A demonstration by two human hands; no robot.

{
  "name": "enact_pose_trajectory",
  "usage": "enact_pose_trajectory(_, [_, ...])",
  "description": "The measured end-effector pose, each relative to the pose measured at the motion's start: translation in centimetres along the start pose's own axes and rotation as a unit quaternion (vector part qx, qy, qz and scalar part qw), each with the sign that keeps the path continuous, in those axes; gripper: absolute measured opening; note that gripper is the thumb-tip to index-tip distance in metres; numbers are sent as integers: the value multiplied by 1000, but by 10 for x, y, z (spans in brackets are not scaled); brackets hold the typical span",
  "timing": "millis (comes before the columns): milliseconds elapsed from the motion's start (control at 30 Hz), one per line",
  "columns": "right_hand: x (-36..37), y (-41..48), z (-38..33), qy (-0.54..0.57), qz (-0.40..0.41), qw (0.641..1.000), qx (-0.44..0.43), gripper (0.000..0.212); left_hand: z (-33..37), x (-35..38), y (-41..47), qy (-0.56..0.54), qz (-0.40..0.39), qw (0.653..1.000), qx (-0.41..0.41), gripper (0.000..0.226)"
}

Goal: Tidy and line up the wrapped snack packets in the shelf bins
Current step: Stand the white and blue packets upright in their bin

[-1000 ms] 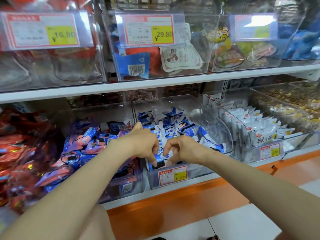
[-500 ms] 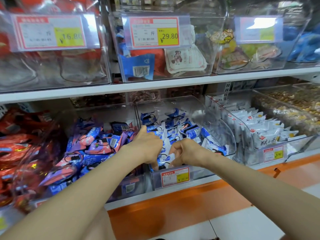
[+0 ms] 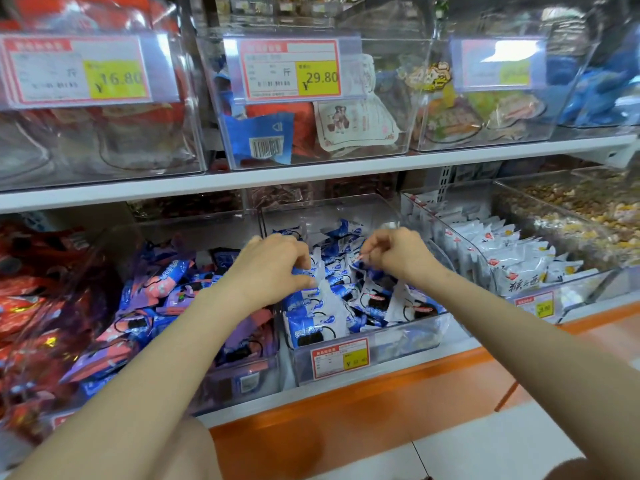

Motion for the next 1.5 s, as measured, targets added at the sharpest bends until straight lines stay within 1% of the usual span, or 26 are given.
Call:
enact_pose_trajectory(33, [-5, 11, 0, -24, 16, 1000, -14, 10, -2, -2, 1, -36, 19, 999, -12, 23])
enact_pose_trajectory(67, [-5, 22, -1, -59, 14, 998, -27, 16, -3, -2, 2, -69, 34, 997, -24, 20])
enact_pose_trajectory(133, [9, 45, 4, -128, -24, 991, -42, 38, -6, -1, 4, -119, 53, 991, -43, 17])
enact_pose_trajectory(233, [38, 75, 10, -184, -75, 977, -77, 70, -16, 1, 7, -185, 83, 977, -74, 18])
enact_pose_trajectory(300, [56, 90, 17, -226, -100, 965, -87, 84, -24, 3, 8, -224, 99, 965, -97, 18])
enact_pose_trajectory(367, [68, 102, 28, -268, -113, 954, -76, 92, -31, 6, 9, -243, 110, 957, -116, 18])
enact_pose_trajectory(467, [71, 114, 38, -265, -106, 957, -49, 89, -38, 6, 9, -244, 125, 953, -131, 14])
enact_pose_trajectory(533, [69, 120, 40, -240, -109, 964, -40, 79, -40, 4, 11, -240, 132, 952, -136, 9])
enact_pose_trajectory(633, [57, 121, 36, -206, -102, 972, -46, 64, -38, 5, 15, -237, 128, 953, -135, 9])
enact_pose_trajectory(800, [25, 105, 25, -113, -94, 988, -46, 65, -29, 11, 21, -214, 111, 962, -130, 15])
enact_pose_trajectory(900, [3, 88, 10, -86, -68, 992, -62, 59, -36, 9, 22, -196, 124, 960, -159, 13])
enact_pose_trajectory(1000, [-9, 71, -3, -2, -50, 997, -64, 58, -53, 4, 18, -186, 135, 951, -205, 19])
enact_pose_trajectory(1067, [-6, 58, -17, 53, -55, 994, -75, 59, -67, -1, 13, -183, 157, 941, -236, 22])
enact_pose_trajectory(1133, [10, 49, -29, 48, -73, 993, -81, 56, -78, -5, 7, -187, 180, 930, -260, 24])
enact_pose_trajectory(1167, [21, 44, -35, 29, -79, 993, -85, 48, -80, -5, 6, -195, 187, 927, -259, 26])
enact_pose_trajectory(1200, [33, 41, -39, 7, -78, 993, -91, 38, -80, -5, 6, -201, 190, 928, -248, 28])
enact_pose_trajectory(1233, [43, 38, -43, -9, -69, 992, -103, 36, -78, -5, 7, -202, 187, 933, -230, 30])
enact_pose_trajectory(1267, [54, 37, -47, -19, -61, 990, -122, 42, -73, -5, 8, -198, 179, 941, -208, 34])
enact_pose_trajectory(1300, [64, 36, -49, -28, -65, 988, -134, 52, -66, -4, 10, -193, 165, 950, -182, 38])
enact_pose_trajectory(1333, [72, 35, -50, -40, -83, 985, -144, 61, -59, -1, 12, -186, 146, 959, -157, 42])
enact_pose_trajectory(1433, [83, 29, -52, -37, -183, 972, -145, 76, -43, 13, 17, -134, 77, 983, -103, 47])
enact_pose_trajectory(1500, [80, 28, -45, 16, -249, 962, -107, 81, -38, 19, 18, -99, 51, 989, -96, 40])
Point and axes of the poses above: each hand's wrist, its own y-axis towards the middle knuckle, its own x-axis out of the palm, z = x × y, the point moved 10 cm from there along y, towards the middle knuckle, and after that the axes turned 7 degrees about y, right-handed, at the moved point
